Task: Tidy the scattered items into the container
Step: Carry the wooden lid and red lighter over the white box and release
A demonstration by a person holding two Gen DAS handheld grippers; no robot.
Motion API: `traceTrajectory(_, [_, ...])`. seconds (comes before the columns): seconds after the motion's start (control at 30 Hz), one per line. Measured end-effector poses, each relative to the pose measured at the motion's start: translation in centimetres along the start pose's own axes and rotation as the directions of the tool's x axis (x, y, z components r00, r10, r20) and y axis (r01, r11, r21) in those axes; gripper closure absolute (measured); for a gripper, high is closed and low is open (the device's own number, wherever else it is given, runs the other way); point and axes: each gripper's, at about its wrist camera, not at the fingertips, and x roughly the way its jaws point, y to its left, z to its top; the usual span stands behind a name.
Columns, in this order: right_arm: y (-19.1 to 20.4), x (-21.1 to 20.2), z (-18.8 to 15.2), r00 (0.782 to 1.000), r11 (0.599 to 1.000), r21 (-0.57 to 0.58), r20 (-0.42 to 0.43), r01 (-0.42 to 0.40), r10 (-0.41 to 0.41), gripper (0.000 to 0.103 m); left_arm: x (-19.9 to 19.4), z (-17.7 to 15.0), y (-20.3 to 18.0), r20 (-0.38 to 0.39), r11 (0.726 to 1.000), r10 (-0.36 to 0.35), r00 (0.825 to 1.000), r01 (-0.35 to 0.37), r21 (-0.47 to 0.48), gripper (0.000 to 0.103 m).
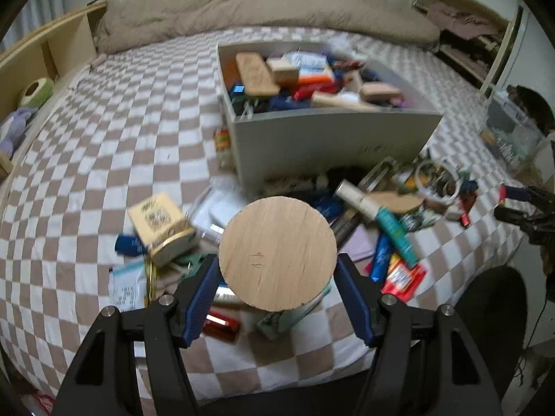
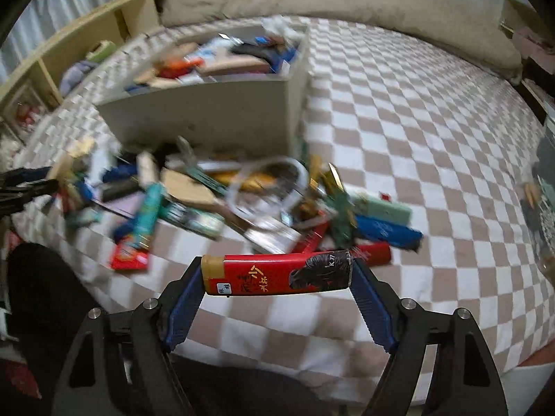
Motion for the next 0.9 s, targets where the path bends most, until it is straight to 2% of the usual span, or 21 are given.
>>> traceTrajectory(0.07, [1.4,0.6,0.5,0.999,1.000,-0.009,0.026,-0.025,0.026,0.021,-0.5,1.0,-0.4,0.029,1.000,-0.014,0.999,0.015,-0.006,0.036])
traceTrajectory(0.23, [3.8,-1.3,2.7,0.993,0.996,-0.019,0.083,-0.082,0.083,0.021,-0.9,3.7,-1.2,0.089,0.999,-0.044,0.995,0.046,-0.025,0.036])
traceTrajectory(0.5, [5.7,-0.5,6.5,0.984,0.993,-0.022,0.139,-0.113,0.115,0.021,-0.2,8.0,-2.2,0.152,0.997,-0.064,0.986,0.069,-0.027,0.036])
traceTrajectory(0.67, [5.8,0.3,8.9,0.978,0.991,0.004,0.160,-0.137,0.135,0.021,0.7,10.6,-1.8,0.192,0.997,-0.030,0.981,0.042,-0.058,0.036])
traceTrajectory(0.8, [5.7,0.6,10.9,0.973,0.988,0.022,0.179,-0.151,0.145,0.021,2.1,12.1,-1.4,0.194,0.996,-0.016,0.981,0.032,-0.083,0.036])
traceTrajectory(0.9, [5.4,0.5,11.9,0.969,0.985,0.044,0.192,-0.167,0.156,0.021,3.4,12.9,-1.0,0.187,0.995,0.019,0.982,0.000,-0.100,0.036])
